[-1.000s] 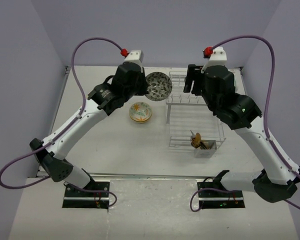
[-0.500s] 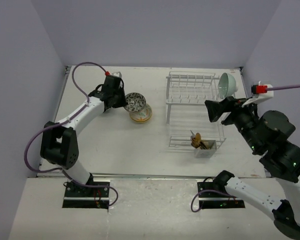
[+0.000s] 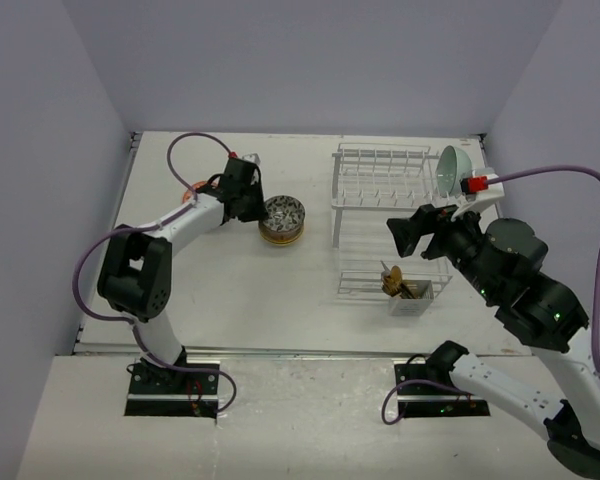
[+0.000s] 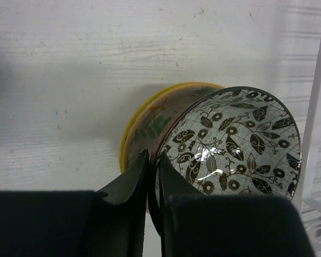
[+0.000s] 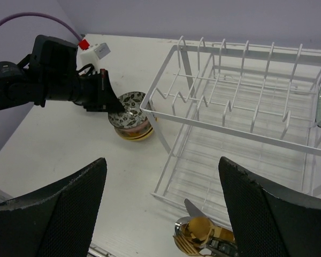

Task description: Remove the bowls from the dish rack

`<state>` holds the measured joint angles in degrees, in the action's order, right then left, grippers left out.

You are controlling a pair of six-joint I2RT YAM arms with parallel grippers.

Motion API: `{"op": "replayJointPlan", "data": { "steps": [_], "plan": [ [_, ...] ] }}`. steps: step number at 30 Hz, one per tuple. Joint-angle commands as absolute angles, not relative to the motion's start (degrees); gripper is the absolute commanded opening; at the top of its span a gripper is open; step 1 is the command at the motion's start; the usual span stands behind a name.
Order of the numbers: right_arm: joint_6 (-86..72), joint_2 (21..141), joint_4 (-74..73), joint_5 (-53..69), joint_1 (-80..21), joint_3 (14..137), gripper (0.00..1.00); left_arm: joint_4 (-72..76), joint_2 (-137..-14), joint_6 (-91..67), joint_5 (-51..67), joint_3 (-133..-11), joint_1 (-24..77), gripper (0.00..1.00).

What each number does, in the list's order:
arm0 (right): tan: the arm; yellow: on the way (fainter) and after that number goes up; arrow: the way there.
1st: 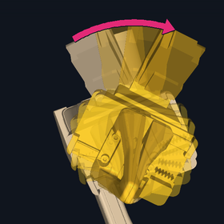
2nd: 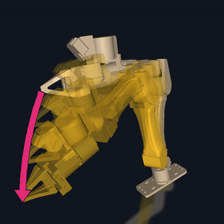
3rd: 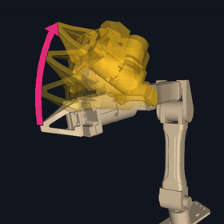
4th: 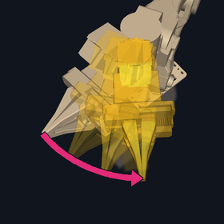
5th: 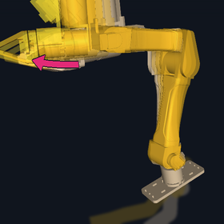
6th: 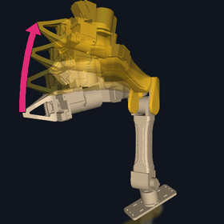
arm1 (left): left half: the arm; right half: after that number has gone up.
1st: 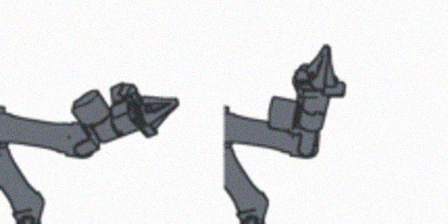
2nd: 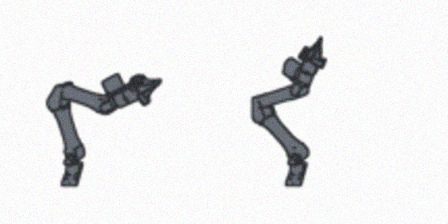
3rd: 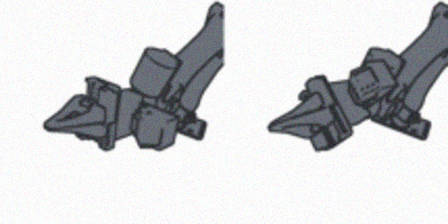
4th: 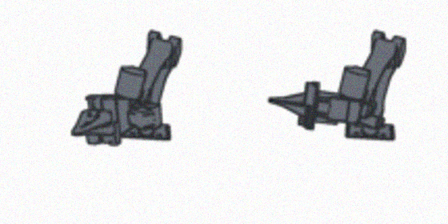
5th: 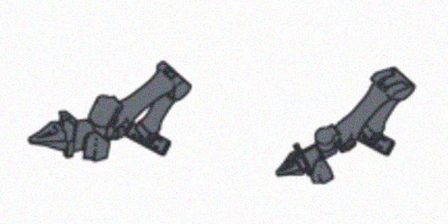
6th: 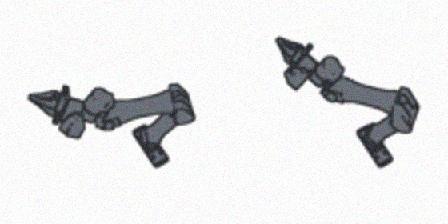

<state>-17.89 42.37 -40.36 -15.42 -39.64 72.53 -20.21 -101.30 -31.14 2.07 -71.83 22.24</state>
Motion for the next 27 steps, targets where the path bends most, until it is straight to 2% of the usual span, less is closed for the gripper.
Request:
{"op": "replayJointPlan", "data": {
  "steps": [1,4,5,8,12,15,16,19,27],
  "plan": [
    [-17.0,42.3,-38.1,-15.0,-39.7,71.9,0.85,-15.8,-101.5,-32.5,3.4,-72.7,23.1,0.11],
    [-16.8,42.5,-38.1,-14.9,-39.8,71.8,0.85,-16.0,-101.3,-32.4,2.9,-72.4,23.3,0.23],
    [-16.8,42.4,-38.1,-14.9,-39.9,71.9,0.85,-16.3,-101.0,-32.5,2.7,-72.2,23.3,0.31],
    [-16.7,42.4,-38.0,-15.1,-39.8,72.0,0.85,-16.5,-99.8,-32.4,2.5,-71.8,23.3,0.41],
    [-16.6,42.6,-37.9,-15.3,-39.7,72.1,0.85,-17.4,-97.7,-32.3,1.3,-71.3,23.3,0.45],
    [-16.4,43.4,-37.6,-16.0,-39.7,71.7,0.86,-17.5,-96.2,-32.2,1.1,-70.1,23.3,0.42],
    [-16.4,43.8,-37.6,-16.3,-39.7,71.7,0.86,-17.4,-95.9,-32.2,1.1,-69.7,23.3,0.32],
    [-16.3,45.6,-37.6,-18.1,-39.7,71.9,0.86,-17.1,-94.9,-32.1,0.8,-68.2,23.3,0.25],
    [-16.2,49.7,-37.6,-18.9,-38.7,74.8,0.86,-16.3,-94.3,-31.6,1.0,-65.5,22.7,0.17]
  ]
}}
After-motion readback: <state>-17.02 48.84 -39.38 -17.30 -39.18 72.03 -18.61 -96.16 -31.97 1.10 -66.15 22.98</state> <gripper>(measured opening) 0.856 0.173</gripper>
